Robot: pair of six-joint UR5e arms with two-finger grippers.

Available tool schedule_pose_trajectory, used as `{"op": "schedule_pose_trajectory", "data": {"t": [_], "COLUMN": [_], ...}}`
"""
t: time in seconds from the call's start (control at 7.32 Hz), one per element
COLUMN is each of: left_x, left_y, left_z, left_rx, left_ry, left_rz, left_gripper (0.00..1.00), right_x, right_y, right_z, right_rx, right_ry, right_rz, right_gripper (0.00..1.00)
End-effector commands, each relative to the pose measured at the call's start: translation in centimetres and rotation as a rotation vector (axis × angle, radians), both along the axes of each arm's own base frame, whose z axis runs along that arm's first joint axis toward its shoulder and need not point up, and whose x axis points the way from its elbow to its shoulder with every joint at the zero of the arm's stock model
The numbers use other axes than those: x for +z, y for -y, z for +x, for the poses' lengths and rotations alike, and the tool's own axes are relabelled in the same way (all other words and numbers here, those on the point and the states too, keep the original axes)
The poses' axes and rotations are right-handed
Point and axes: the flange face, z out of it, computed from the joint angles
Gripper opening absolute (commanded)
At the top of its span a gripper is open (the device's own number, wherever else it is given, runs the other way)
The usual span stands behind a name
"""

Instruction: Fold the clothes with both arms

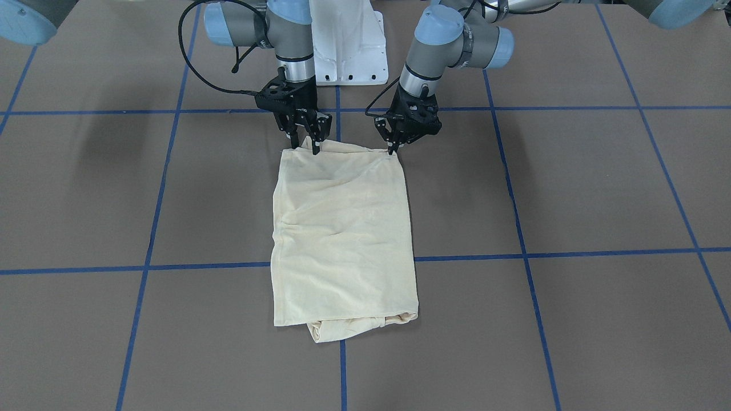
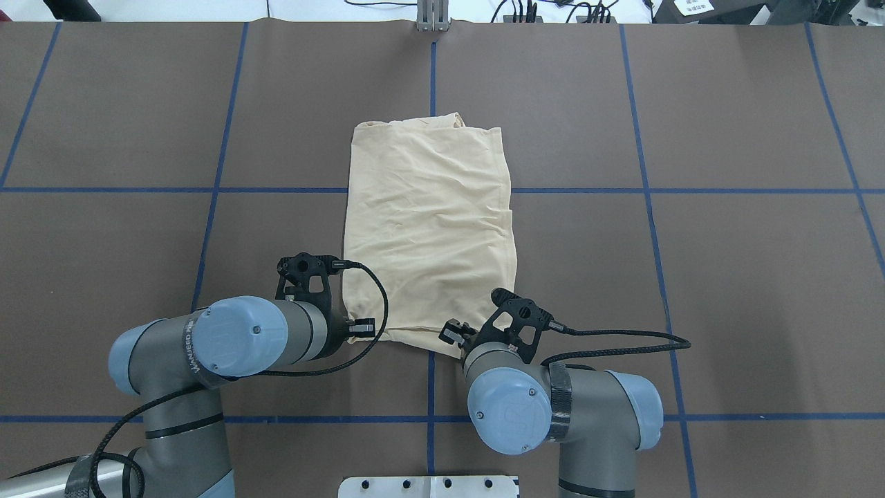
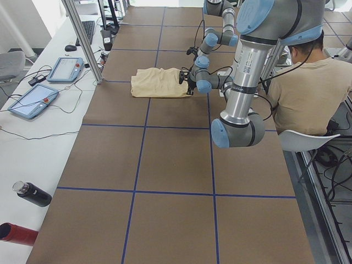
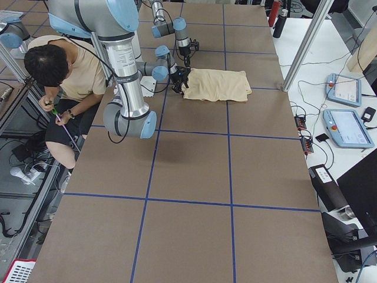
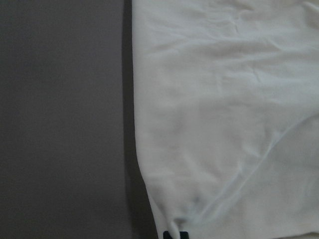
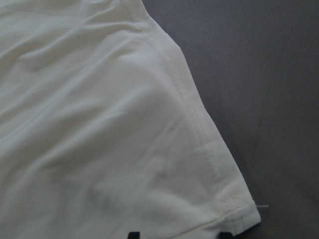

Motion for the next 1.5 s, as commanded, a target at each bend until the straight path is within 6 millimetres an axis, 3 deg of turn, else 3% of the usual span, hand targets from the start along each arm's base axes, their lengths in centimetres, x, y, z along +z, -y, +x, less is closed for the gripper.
{"op": "schedule_pose_trajectory", "data": {"t": [0.0,0.14,0.27,0.55,0.96,1.09,1.23,1.37], "left_x": [-0.1,-0.1,-0.1,-0.1,-0.6,-1.9,-4.3,-6.2], "left_y": [0.0,0.0,0.0,0.0,-0.1,-0.4,-0.9,-1.8], "left_z": [0.0,0.0,0.0,-0.1,-0.2,-1.0,-3.0,-4.9], "left_rx": [0.001,0.002,0.001,0.001,0.001,0.011,0.013,0.042], "left_ry": [-0.001,-0.001,-0.001,-0.002,-0.012,-0.038,-0.087,-0.134], "left_rz": [0.002,0.001,0.002,0.002,0.003,0.01,0.029,0.024], "left_gripper": [0.0,0.0,0.0,0.0,0.0,0.0,0.0,0.0], "right_x": [0.0,0.0,0.0,-0.1,-0.6,-1.6,-3.3,-4.1], "right_y": [0.0,-0.1,-0.1,0.0,1.2,1.9,2.3,1.6], "right_z": [-0.2,-0.2,-0.2,-0.2,0.6,1.8,3.9,6.4], "right_rx": [0.003,0.001,0.001,0.004,0.022,0.031,0.031,-0.002], "right_ry": [-0.001,-0.001,-0.001,0.001,0.007,0.028,0.069,0.053], "right_rz": [-0.001,-0.001,-0.001,0.0,0.012,0.019,0.027,0.055], "right_gripper": [0.36,0.27,0.25,0.0,0.0,0.0,0.0,0.0]}}
